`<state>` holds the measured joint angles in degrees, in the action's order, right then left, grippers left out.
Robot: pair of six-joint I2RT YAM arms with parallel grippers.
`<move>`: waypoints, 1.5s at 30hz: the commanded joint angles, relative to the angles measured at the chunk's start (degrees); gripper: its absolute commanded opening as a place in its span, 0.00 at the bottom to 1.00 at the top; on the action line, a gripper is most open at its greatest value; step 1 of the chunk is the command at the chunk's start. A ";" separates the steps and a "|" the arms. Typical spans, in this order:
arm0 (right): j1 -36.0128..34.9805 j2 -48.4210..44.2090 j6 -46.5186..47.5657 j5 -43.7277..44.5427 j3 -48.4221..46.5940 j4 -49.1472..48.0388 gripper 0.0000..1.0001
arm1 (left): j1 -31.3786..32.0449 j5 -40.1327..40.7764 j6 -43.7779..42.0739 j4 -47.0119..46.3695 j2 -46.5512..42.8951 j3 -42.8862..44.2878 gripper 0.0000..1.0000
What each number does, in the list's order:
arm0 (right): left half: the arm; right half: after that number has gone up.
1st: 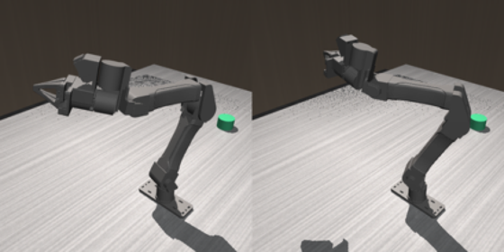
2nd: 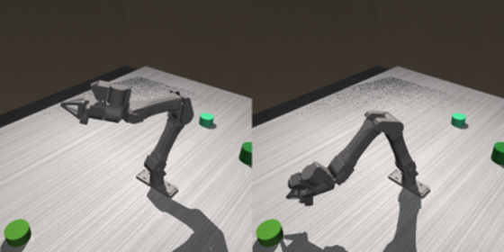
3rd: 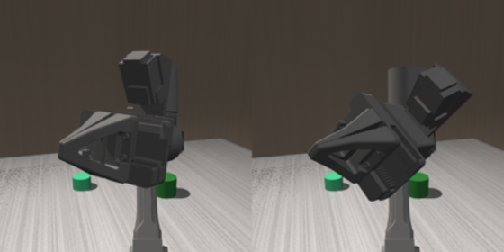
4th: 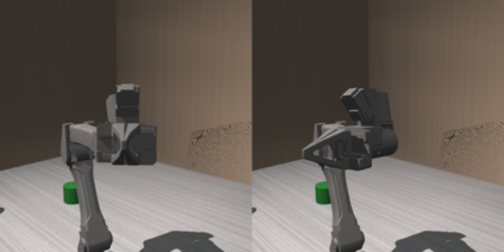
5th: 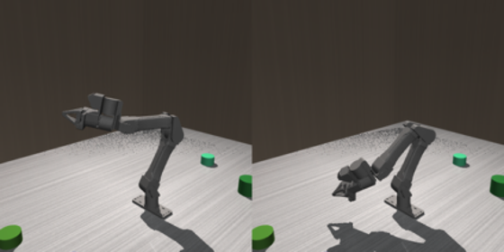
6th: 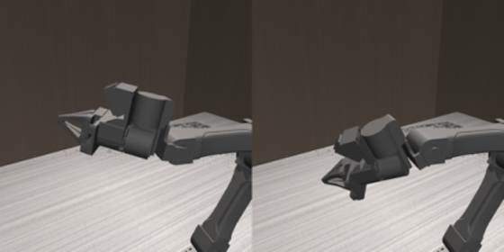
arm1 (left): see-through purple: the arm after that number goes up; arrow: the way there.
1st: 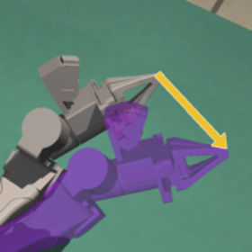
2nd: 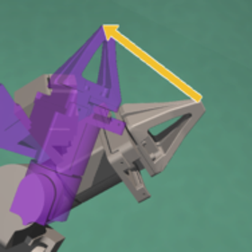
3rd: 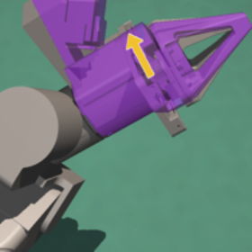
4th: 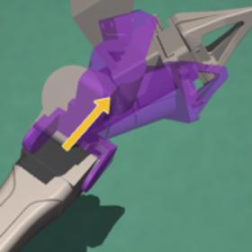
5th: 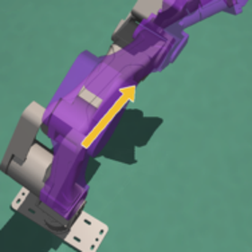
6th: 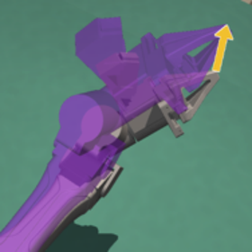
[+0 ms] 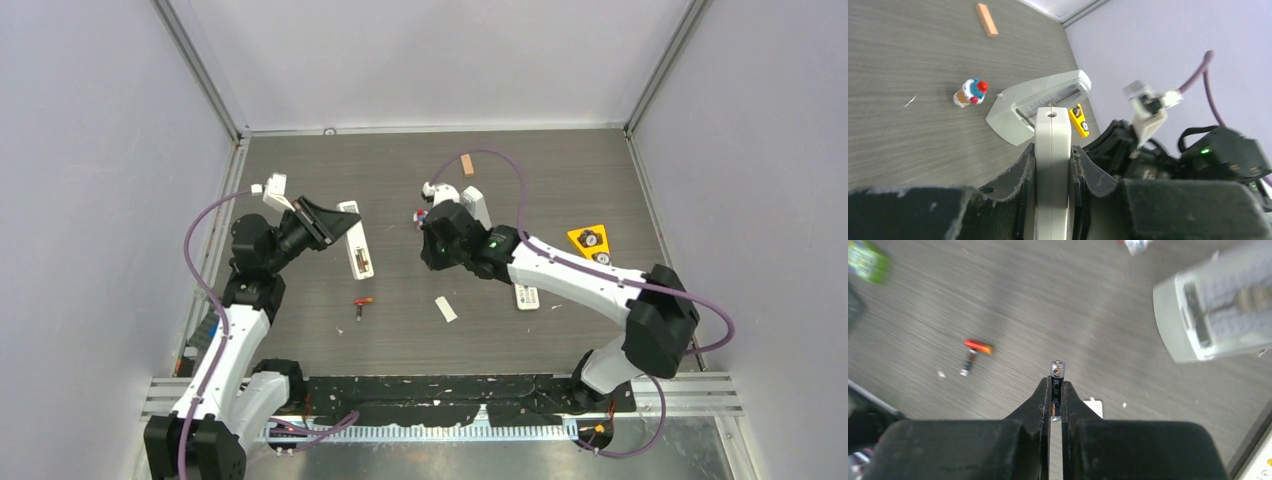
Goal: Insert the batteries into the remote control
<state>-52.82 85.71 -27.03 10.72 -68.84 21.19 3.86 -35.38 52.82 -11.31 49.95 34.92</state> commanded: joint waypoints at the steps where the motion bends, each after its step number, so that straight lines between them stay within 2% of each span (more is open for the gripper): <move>1: -0.88 4.37 -4.94 1.15 3.25 0.46 0.08 | 0.16 4.19 0.68 0.54 -3.68 -1.93 0.00; 5: -2.07 10.20 -7.75 2.06 2.58 1.77 0.08 | 0.19 7.13 -0.46 4.43 -6.71 -3.54 0.00; 7: -2.04 14.78 -12.44 3.44 0.71 4.92 0.08 | 0.18 7.89 -0.32 5.59 -7.80 -4.41 0.00; 12: -2.05 17.87 -22.22 6.40 -0.73 6.49 0.11 | 0.19 7.78 -0.31 7.27 -9.53 -5.52 0.00; 14: -1.96 18.88 -26.03 6.53 -1.55 6.63 0.19 | 0.19 7.93 -0.70 8.13 -10.18 -5.79 0.00; 15: -1.94 19.58 -28.27 6.40 -2.41 7.10 0.26 | 0.19 7.94 -0.87 8.49 -10.28 -5.87 0.00; 19: -1.94 21.12 -31.18 6.66 -5.00 10.07 0.46 | 0.19 8.21 -1.55 9.09 -10.63 -6.09 0.00; 22: -2.04 19.15 -29.35 9.26 -4.53 10.43 0.53 | 0.14 8.73 -2.17 9.74 -10.76 -5.93 0.00; 25: -1.91 13.99 -19.75 10.96 -1.88 5.90 0.53 | 0.21 9.95 -3.51 11.07 -10.85 -5.16 0.00; 27: -1.37 11.88 -8.21 8.88 -0.58 1.31 0.51 | 0.18 11.62 -5.43 14.75 -11.04 -3.94 0.00; 28: -0.92 11.26 1.39 6.07 -0.50 0.17 0.50 | 0.12 13.17 -6.45 16.90 -11.09 -3.23 0.00; 29: -0.81 11.03 6.25 3.69 -0.29 -2.29 0.48 | 0.15 15.08 -7.44 19.21 -11.30 -2.35 0.00; 30: -0.71 10.96 16.60 -1.78 -0.22 -3.17 0.47 | 0.12 17.74 -8.07 22.05 -11.33 -1.39 0.00; 33: -0.56 11.91 33.59 -12.67 -1.47 -2.35 0.47 | 0.10 24.57 -10.12 28.82 -11.06 0.93 0.00; 34: -0.59 12.76 41.70 -14.33 -1.98 -1.23 0.49 | 0.10 26.02 -10.53 30.18 -11.02 1.47 0.00; 36: -0.54 13.93 52.16 -16.91 -2.31 -0.08 0.51 | 0.10 28.14 -11.16 32.27 -11.00 2.52 0.00; 41: -0.37 15.79 68.01 -14.81 -2.12 0.31 0.54 | -0.14 32.30 -12.01 35.97 -11.11 4.55 0.00; 45: -0.27 15.62 80.03 -17.86 -0.63 1.07 0.55 | -0.95 33.50 -12.19 36.80 -10.83 5.31 0.00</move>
<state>-53.23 101.86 34.79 -3.16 -69.23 22.17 3.70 -5.56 42.33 23.81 39.59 37.21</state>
